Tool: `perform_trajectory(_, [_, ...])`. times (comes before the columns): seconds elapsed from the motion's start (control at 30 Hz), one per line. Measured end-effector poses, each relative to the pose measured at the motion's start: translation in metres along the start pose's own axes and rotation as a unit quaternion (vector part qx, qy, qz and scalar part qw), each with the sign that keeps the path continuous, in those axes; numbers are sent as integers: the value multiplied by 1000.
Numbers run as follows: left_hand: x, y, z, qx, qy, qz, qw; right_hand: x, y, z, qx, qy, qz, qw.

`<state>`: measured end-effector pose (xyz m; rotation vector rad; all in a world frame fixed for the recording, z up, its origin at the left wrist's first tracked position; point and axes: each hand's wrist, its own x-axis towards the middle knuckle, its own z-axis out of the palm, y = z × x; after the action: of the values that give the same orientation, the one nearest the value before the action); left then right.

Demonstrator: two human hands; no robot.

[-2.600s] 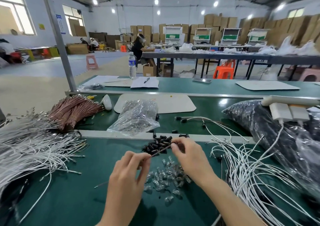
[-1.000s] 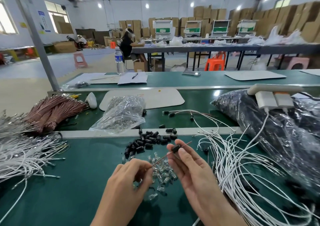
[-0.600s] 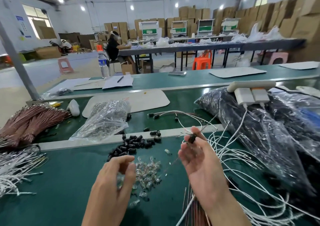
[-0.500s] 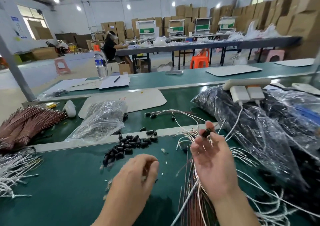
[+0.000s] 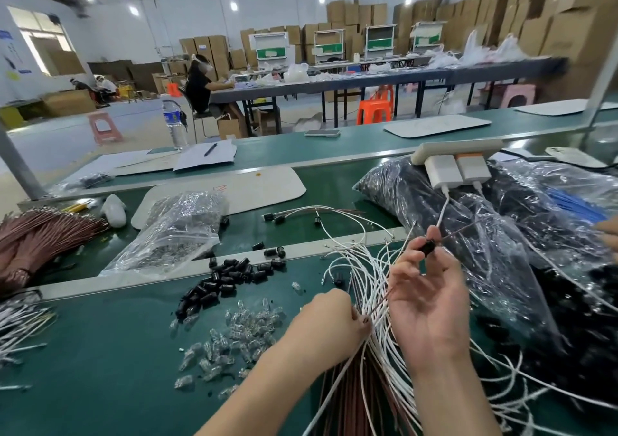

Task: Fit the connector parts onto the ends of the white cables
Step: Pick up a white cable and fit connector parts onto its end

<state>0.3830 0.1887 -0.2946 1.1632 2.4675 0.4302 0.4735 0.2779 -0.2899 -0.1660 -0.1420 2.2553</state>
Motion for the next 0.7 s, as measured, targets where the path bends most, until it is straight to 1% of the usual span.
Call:
perform_trajectory(0.07, [2, 2, 0, -31, -2, -11, 999, 1, 0, 0, 6, 1, 1, 1000])
perform_trajectory(0.17, [3, 0, 2, -52, 31, -17, 998, 2, 0, -1, 15, -3, 5, 1000])
perform_trajectory(0.23, [4, -1, 5, -33, 45, -21, 998, 1, 1, -1, 21, -8, 10, 1000])
perform_trajectory(0.33, [8, 2, 7, 6, 36, -37, 999, 1, 2, 0, 16, -9, 11, 1000])
perform_trajectory(0.43, [10, 5, 7, -17, 33, -44, 998, 1, 1, 0, 24, -10, 20, 999])
perform_trajectory(0.47, [9, 6, 5, -42, 36, -42, 998, 1, 1, 0, 30, -13, 23, 999])
perform_trajectory(0.53, [1, 4, -4, -142, 59, -32, 988, 0, 1, -1, 45, -17, 31, 998])
perform_trajectory(0.63, [-17, -8, -36, -304, 155, -12, 940, -3, 5, -3, 66, -33, 55, 996])
perform_trajectory(0.7, [-31, -25, -63, -365, 218, 6, 905, -5, 11, -1, 38, -40, 69, 996])
